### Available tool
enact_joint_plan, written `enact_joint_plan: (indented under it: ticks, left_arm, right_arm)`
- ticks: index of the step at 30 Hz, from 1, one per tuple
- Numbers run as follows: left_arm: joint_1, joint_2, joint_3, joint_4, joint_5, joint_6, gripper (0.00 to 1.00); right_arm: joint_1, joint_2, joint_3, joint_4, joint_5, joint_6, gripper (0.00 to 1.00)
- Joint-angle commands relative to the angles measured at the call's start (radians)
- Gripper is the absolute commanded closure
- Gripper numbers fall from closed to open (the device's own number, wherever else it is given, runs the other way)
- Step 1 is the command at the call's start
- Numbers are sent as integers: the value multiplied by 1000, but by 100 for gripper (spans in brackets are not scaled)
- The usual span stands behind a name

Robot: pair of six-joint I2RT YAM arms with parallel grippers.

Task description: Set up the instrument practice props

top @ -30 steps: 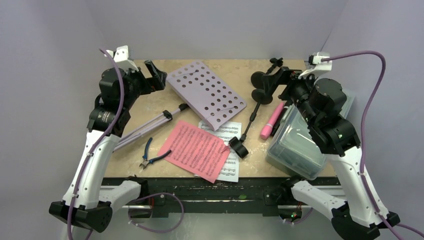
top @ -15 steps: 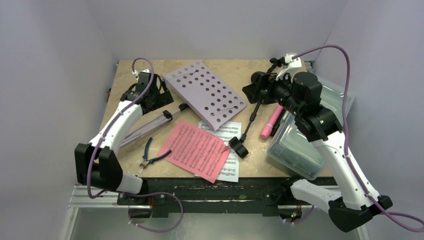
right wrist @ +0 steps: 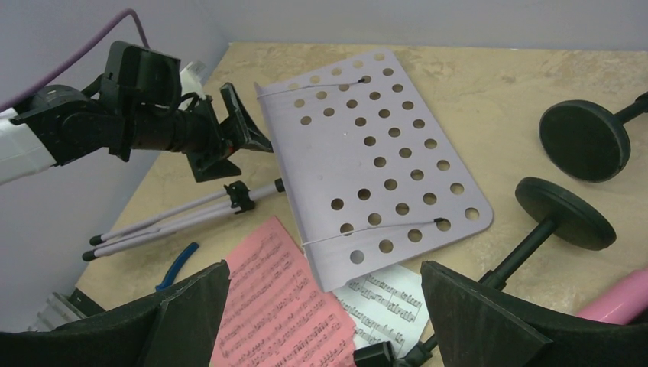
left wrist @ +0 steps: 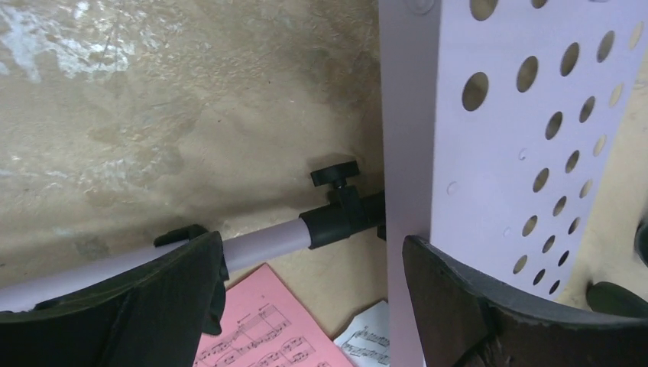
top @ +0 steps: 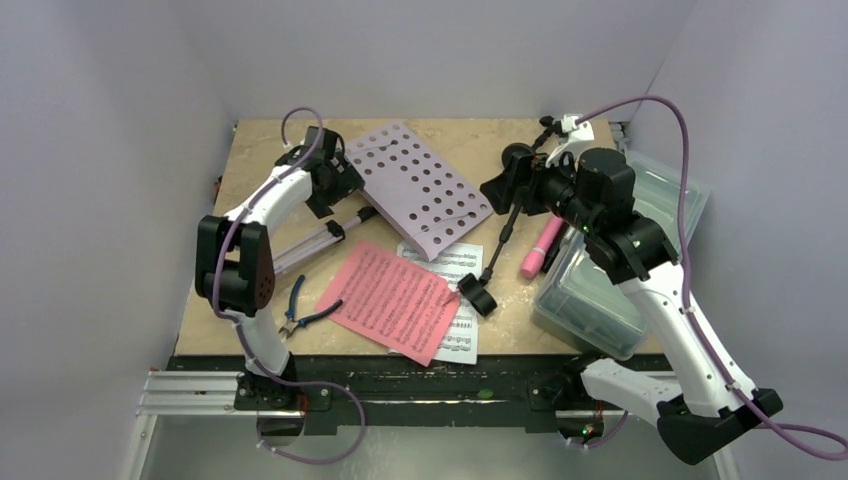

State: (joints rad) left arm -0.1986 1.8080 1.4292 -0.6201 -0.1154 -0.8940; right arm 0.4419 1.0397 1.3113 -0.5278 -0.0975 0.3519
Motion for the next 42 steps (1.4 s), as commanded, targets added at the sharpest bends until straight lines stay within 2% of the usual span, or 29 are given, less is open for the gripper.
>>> enact_joint_plan:
  ticks: [1,4,9,12,16,19,24,27,35,42]
  left_arm:
    - [4,63,53,118,105,-71,15]
    - [1,86,55,178,111,-89,15]
    - [0,116,66,189,158,-64,16]
    - [-1,60,35,198,125,-31,15]
    - [-13,-88,-25,262,45,-13,13]
    - [-26,-120,-26,293,27,-22,13]
    - [-35,6,63,270,110,-72,14]
    - [-38,69,94,257,136,-100,19]
    - [-41,106,8,350,154,-83,27]
    - [-26,150,-60,485,280,-48,36]
  right_arm:
    - [-3,-8,-3,9,-1,13,1]
    - [-3,0,2,5,1,13,1]
    - [-3,21,0,8,-5,13,1]
    - [-2,41,3,9,-12,15,1]
    - [-2,74,21,-1,-15,15,1]
    - [-3,95,23,17,-26,13,1]
    - [-2,126,29,26,-74,35,1]
    - [-2,129,32,13,-80,44,1]
    - [-2,97,7,18,-62,59,1]
    - [-2,124,20,31,-107,85,1]
